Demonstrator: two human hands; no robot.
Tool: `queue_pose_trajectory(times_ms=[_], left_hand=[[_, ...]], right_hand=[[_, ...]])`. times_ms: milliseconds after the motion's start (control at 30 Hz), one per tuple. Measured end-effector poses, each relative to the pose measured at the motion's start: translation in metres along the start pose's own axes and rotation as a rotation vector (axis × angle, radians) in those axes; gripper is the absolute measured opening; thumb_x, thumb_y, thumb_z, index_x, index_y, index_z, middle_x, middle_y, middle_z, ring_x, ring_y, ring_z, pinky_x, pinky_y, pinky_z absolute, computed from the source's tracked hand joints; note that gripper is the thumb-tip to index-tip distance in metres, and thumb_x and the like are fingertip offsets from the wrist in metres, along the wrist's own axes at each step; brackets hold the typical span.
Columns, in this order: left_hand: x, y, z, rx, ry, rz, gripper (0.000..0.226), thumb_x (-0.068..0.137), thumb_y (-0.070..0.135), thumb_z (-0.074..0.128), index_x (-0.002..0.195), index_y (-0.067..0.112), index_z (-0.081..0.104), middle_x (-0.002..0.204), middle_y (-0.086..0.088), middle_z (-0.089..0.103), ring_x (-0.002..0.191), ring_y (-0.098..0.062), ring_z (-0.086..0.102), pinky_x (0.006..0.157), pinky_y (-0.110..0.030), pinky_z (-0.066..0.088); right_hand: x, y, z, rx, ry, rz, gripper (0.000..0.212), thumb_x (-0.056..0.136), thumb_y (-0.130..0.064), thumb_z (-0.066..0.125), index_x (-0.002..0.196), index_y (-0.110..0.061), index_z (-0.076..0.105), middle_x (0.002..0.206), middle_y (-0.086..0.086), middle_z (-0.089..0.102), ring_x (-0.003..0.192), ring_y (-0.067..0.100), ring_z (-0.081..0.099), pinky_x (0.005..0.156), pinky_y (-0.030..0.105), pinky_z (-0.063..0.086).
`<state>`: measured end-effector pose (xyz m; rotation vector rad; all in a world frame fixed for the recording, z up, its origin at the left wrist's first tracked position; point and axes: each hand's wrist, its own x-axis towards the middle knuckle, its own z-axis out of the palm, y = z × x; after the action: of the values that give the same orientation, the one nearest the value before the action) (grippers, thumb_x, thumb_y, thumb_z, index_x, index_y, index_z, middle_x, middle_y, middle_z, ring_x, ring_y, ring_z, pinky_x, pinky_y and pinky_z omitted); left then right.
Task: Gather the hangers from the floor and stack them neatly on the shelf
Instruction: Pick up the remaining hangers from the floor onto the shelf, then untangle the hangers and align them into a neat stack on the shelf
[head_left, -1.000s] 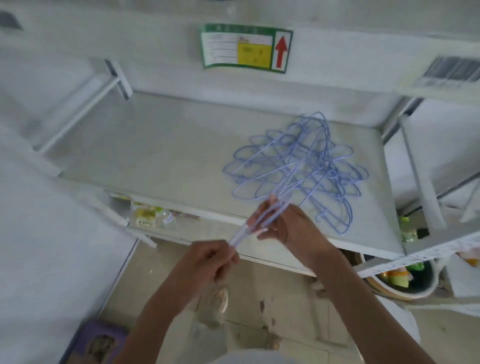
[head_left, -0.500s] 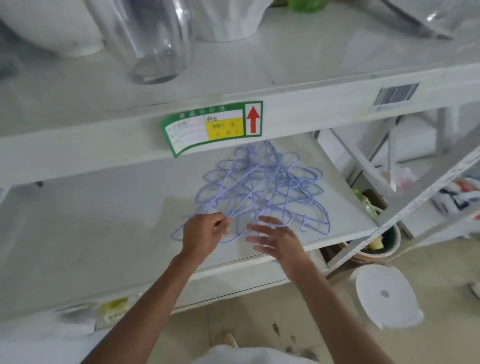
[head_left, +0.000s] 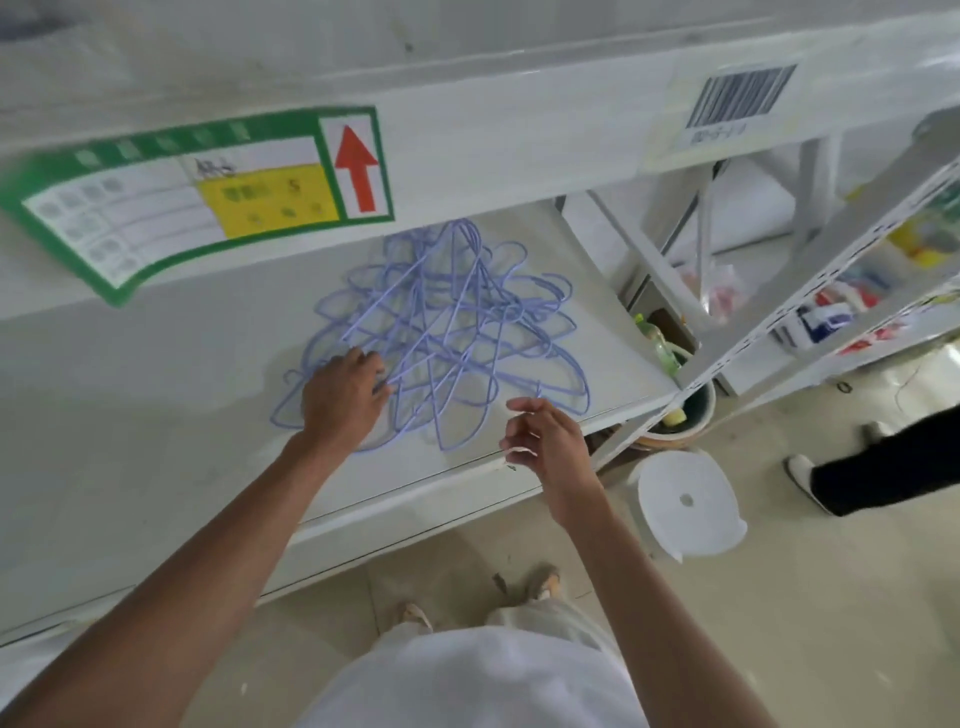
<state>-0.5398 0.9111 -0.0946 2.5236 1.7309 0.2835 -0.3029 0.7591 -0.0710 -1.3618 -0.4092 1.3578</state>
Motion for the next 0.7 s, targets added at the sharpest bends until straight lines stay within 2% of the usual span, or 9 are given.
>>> queue_pose_trajectory(times_ms=[133, 267, 400, 500, 633, 700], left_hand=[[0.006, 0.017, -0.001, 0.063, -0.047, 0.015, 0.021, 0.092, 0.028, 0.071, 0.107, 0.014, 0.068, 0.112, -0.012, 0.063, 0.094, -0.037, 0.067, 0.067, -0.046, 0.054], [0.003, 0.034, 0.004, 0.064, 0.04, 0.004, 0.007, 0.092, 0.017, 0.072, 0.093, 0.01, 0.072, 0.095, -0.012, 0.069, 0.09, -0.037, 0.067, 0.062, -0.047, 0.055], [0.002, 0.049, 0.009, -0.014, 0.088, -0.233, 0.018, 0.103, 0.022, 0.055, 0.097, 0.012, 0.069, 0.101, -0.009, 0.069, 0.094, -0.033, 0.067, 0.062, -0.042, 0.049], [-0.004, 0.059, 0.01, -0.122, 0.127, -0.367, 0.027, 0.106, 0.026, 0.046, 0.088, 0.014, 0.062, 0.09, -0.009, 0.07, 0.085, -0.034, 0.068, 0.061, -0.036, 0.04], [-0.021, 0.072, -0.003, -0.162, 0.277, -0.443, 0.029, 0.108, 0.03, 0.047, 0.097, 0.016, 0.069, 0.091, -0.008, 0.076, 0.085, -0.035, 0.071, 0.067, -0.042, 0.053], [-0.029, 0.078, -0.009, -0.211, 0.318, -0.474, 0.029, 0.106, 0.033, 0.048, 0.097, 0.017, 0.071, 0.083, -0.005, 0.076, 0.077, -0.032, 0.072, 0.066, -0.041, 0.056]], right_hand=[[0.017, -0.013, -0.001, 0.052, -0.058, 0.017, 0.026, 0.103, -0.01, 0.045, 0.105, -0.012, 0.07, 0.076, 0.006, 0.064, 0.065, 0.02, 0.064, 0.059, 0.027, 0.048], [0.026, -0.021, -0.01, 0.009, -0.086, 0.045, 0.028, 0.103, -0.009, 0.044, 0.107, -0.01, 0.071, 0.075, 0.005, 0.065, 0.064, 0.02, 0.063, 0.059, 0.026, 0.048], [0.043, -0.044, -0.018, -0.047, -0.155, 0.047, 0.03, 0.102, -0.006, 0.042, 0.104, -0.011, 0.072, 0.075, 0.005, 0.066, 0.062, 0.018, 0.063, 0.058, 0.026, 0.048], [0.056, -0.054, -0.023, -0.093, -0.203, 0.046, 0.03, 0.103, -0.006, 0.042, 0.104, -0.009, 0.072, 0.076, 0.007, 0.066, 0.06, 0.018, 0.064, 0.057, 0.026, 0.048], [0.071, -0.05, -0.029, -0.367, -0.208, 0.019, 0.03, 0.101, -0.006, 0.041, 0.102, -0.012, 0.07, 0.072, 0.009, 0.068, 0.057, 0.02, 0.062, 0.052, 0.028, 0.043], [0.077, -0.043, -0.03, -0.577, -0.185, 0.011, 0.022, 0.101, -0.014, 0.044, 0.109, -0.015, 0.065, 0.077, 0.011, 0.072, 0.056, 0.022, 0.064, 0.052, 0.031, 0.044]])
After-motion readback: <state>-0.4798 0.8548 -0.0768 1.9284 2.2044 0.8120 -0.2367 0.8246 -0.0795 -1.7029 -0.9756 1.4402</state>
